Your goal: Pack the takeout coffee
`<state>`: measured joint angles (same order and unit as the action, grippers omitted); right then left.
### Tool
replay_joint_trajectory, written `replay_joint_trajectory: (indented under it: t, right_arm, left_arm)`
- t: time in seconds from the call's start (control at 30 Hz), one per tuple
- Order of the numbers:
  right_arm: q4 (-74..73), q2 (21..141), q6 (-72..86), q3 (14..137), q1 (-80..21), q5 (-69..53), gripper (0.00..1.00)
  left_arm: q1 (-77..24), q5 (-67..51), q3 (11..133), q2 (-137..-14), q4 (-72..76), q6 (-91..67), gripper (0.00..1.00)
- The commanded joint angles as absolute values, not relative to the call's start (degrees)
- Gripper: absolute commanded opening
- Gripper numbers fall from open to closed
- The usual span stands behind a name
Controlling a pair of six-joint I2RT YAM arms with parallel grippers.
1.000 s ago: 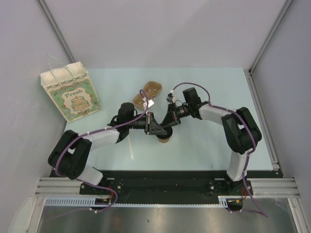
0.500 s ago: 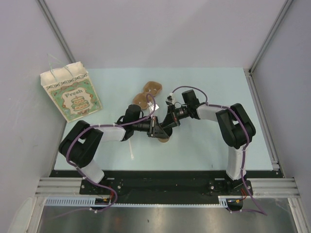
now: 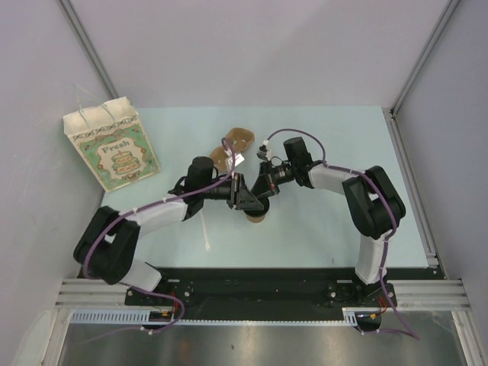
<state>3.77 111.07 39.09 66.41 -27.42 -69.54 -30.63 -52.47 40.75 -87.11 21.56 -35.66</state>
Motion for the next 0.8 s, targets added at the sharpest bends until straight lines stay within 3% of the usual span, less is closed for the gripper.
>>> replay_joint_trajectory:
  t: [0.0, 0.13, 0.2, 0.23, 0.3, 0.33, 0.5, 0.63, 0.77]
  right_arm:
    - [8.87, 104.16, 39.9, 68.55, -27.07, -69.96, 0.07]
    - [8.53, 101.08, 39.73, 70.75, -25.93, -70.4, 0.21]
    - [5.64, 99.15, 36.68, 72.06, -24.97, -69.79, 0.29]
    - [1.19, 98.36, 34.91, 72.59, -23.66, -69.35, 0.39]
    - [-5.16, 96.42, 27.21, 74.26, -22.24, -67.42, 0.47]
    - [-11.8, 95.72, 24.37, 74.62, -20.84, -66.46, 0.59]
    - [-28.63, 89.66, 7.23, 75.59, -18.02, -53.64, 0.87]
    - [-37.33, 86.49, -2.09, 75.5, -18.19, -38.54, 0.9]
    - [-40.6, 84.91, -4.22, 75.41, -17.06, -34.46, 0.9]
  left_arm:
    - [-30.85, -53.35, 45.87, -75.95, 17.5, -30.51, 0.42]
    - [-30.5, -51.6, 49.3, -69.97, 6.53, -24.19, 0.57]
    - [-30.15, -49.06, 51.41, -67.08, -1.38, -19.7, 0.71]
    - [-29.45, -46.52, 52.63, -66.19, -5.58, -18.47, 0.84]
    - [-28.92, -43.35, 54.22, -64.61, -10.08, -14.43, 0.97]
    - [-28.92, -38.89, 56.58, -64.43, -15.59, -12.41, 1.0]
    - [-29.62, -26.82, 63.1, -67.14, -27.32, -0.18, 1.0]
    - [-32.07, -21.1, 65.56, -69.78, -30.31, 7.89, 1.0]
    - [-34.88, -19.08, 67.93, -75.13, -33.13, 13.18, 0.99]
